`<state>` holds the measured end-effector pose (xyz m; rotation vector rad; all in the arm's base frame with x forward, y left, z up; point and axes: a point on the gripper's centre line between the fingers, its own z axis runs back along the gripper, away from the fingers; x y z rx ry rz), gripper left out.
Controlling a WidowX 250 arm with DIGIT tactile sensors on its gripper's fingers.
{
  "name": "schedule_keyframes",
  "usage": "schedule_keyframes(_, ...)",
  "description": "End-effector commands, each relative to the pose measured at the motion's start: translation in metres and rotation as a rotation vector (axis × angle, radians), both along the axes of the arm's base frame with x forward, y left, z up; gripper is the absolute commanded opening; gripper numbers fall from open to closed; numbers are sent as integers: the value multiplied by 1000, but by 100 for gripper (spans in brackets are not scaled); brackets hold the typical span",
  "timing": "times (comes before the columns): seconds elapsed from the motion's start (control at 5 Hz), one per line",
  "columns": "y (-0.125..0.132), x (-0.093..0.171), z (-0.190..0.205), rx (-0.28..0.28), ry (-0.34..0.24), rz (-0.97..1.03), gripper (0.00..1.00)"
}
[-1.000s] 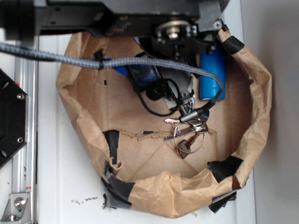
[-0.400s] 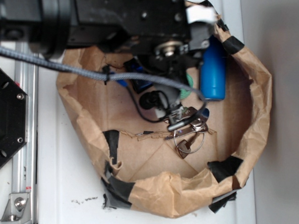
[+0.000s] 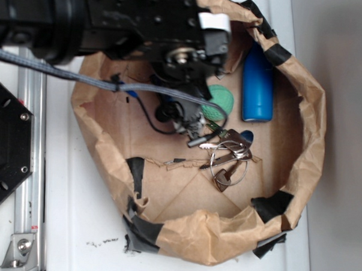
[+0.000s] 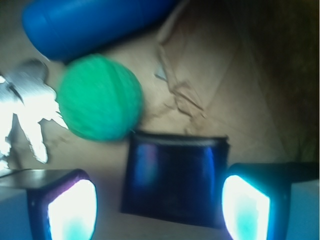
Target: Grab the black box.
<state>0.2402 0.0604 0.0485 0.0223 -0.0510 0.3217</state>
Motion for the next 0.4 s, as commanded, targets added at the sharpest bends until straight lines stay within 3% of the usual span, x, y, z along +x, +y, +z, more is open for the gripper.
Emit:
schedule_keyframes(0.0,18,-3,11,4,-40,26,100)
schedule_keyframes(0.2,14,0,5,14,-29,8,100)
